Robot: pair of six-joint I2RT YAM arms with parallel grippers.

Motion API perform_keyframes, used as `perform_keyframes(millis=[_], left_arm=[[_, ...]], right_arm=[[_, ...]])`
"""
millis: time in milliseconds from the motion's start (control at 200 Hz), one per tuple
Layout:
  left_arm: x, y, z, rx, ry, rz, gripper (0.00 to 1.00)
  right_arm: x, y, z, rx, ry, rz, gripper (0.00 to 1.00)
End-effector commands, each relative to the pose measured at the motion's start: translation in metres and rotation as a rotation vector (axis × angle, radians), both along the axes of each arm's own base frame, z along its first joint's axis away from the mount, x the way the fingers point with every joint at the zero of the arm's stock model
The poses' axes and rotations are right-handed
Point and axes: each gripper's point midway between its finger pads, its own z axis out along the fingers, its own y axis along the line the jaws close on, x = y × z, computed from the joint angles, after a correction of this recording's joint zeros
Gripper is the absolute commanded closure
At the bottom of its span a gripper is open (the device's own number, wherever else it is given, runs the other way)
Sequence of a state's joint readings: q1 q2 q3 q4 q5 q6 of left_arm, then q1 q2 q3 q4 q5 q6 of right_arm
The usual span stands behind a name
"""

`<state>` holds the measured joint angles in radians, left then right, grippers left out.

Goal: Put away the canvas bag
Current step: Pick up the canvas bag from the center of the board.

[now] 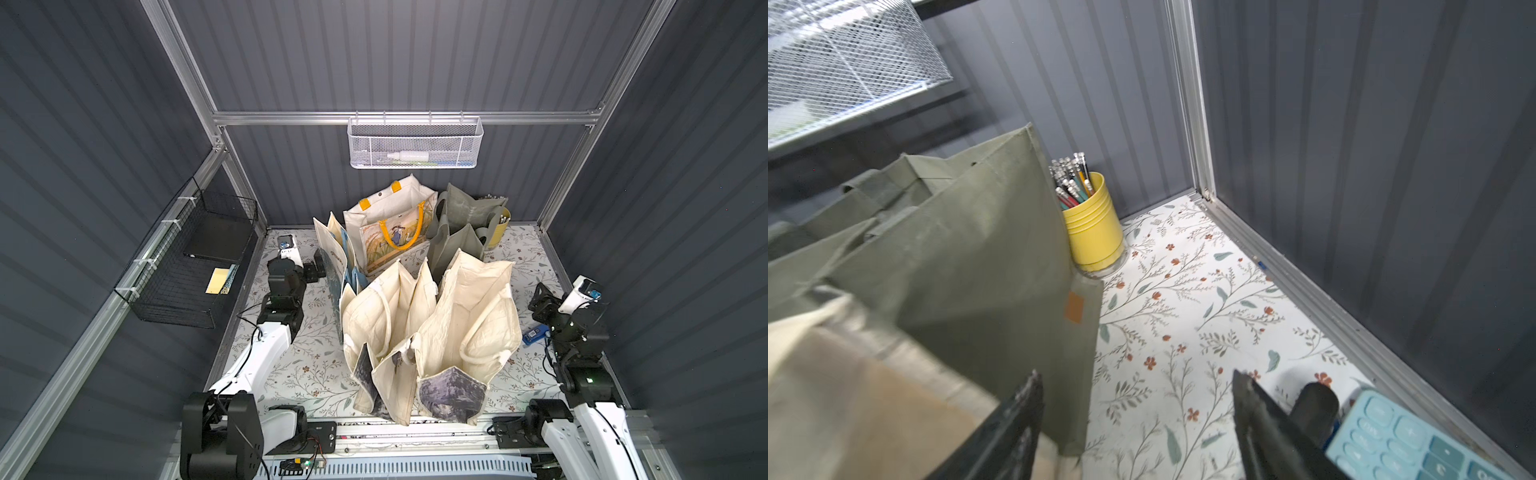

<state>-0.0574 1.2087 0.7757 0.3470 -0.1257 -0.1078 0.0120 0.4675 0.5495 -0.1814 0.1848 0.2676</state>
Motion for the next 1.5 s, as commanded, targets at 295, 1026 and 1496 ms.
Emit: perform_keyframes(millis=[295, 1026, 1496], left_arm=[[0.007, -0.024, 0.062, -0.075, -0.071, -0.137, 0.01], [-0.003, -0.148, 0.117, 0.001, -0.093, -0.543, 0.0], [-0.006, -0.19, 0.149, -0.012, -0.144, -0.633, 0.01]], right_arm=[[-0.039, 0.036, 0.056, 0.206, 0.072, 0.172, 0.27], [0.047, 0.131, 0.03, 0.234, 0.454, 0.58, 0.36], [0.046, 0.115, 0.003, 0.126, 0.595, 0.506, 0.48]])
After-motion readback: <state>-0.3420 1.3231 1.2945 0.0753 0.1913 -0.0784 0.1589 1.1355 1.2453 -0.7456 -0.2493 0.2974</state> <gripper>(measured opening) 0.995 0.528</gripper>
